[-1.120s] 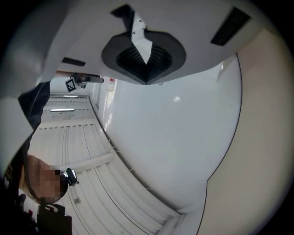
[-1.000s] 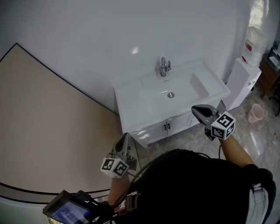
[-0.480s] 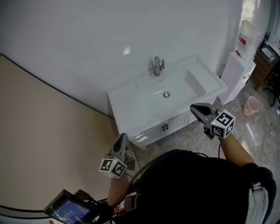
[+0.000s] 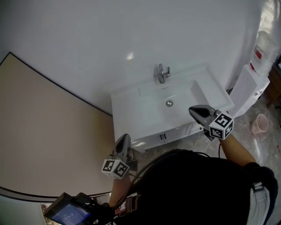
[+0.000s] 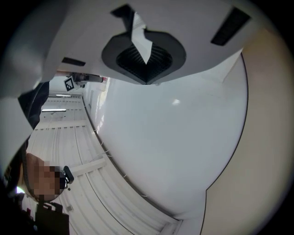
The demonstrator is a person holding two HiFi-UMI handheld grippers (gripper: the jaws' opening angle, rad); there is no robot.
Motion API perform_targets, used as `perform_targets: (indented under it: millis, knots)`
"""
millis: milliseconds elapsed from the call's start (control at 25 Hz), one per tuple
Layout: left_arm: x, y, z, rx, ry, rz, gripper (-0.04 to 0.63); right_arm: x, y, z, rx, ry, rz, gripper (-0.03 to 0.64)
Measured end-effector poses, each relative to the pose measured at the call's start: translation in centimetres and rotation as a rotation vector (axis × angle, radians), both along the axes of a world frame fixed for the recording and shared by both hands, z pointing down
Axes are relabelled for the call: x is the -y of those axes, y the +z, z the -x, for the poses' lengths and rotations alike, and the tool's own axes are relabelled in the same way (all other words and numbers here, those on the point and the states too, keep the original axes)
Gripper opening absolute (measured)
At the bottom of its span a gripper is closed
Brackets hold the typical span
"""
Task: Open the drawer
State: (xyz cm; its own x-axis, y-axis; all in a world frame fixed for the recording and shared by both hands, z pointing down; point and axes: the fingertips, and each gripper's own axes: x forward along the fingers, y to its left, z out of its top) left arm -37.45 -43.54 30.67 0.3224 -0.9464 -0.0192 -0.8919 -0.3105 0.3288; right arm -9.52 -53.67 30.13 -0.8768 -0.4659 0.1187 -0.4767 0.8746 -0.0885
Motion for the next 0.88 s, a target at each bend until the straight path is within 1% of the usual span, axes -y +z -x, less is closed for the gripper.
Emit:
perform_targets:
  millis: [160, 280, 400, 520, 640, 880]
  knots:
    - [1.1, 0.5, -2.8, -0.002, -0.042, 0.019, -0.009, 2.8, -0.2, -1.1, 0.003, -0.061, -0.009, -0.006]
    - [1.6, 0.6, -3.5, 0.009, -0.073, 0.029, -0.009, 4.3, -0.1, -1.0, 0.004, -0.101, -0.015, -0.006]
    - [1.7, 0.7, -3.4, 0.013, -0.102, 0.039, -0.009, 5.3, 0.3, -0.6, 0.009, -0.123, -0.007, -0.006]
    - [2.1, 0.9, -2.3, 0.013, -0.121, 0.049, -0.009, 6.0, 0.6, 0.6, 0.008, -0.140, -0.002, -0.006]
    - [3.4, 1.2, -0.6, 0.008, -0.116, 0.054, -0.009, 7.1, 0.7, 2.2, 0.001, -0.135, 0.000, -0.006]
    - [7.9, 0.7, 3.7, 0.012, -0.035, 0.044, -0.009, 9.4, 0.3, 5.6, -0.003, -0.048, -0.010, -0.006]
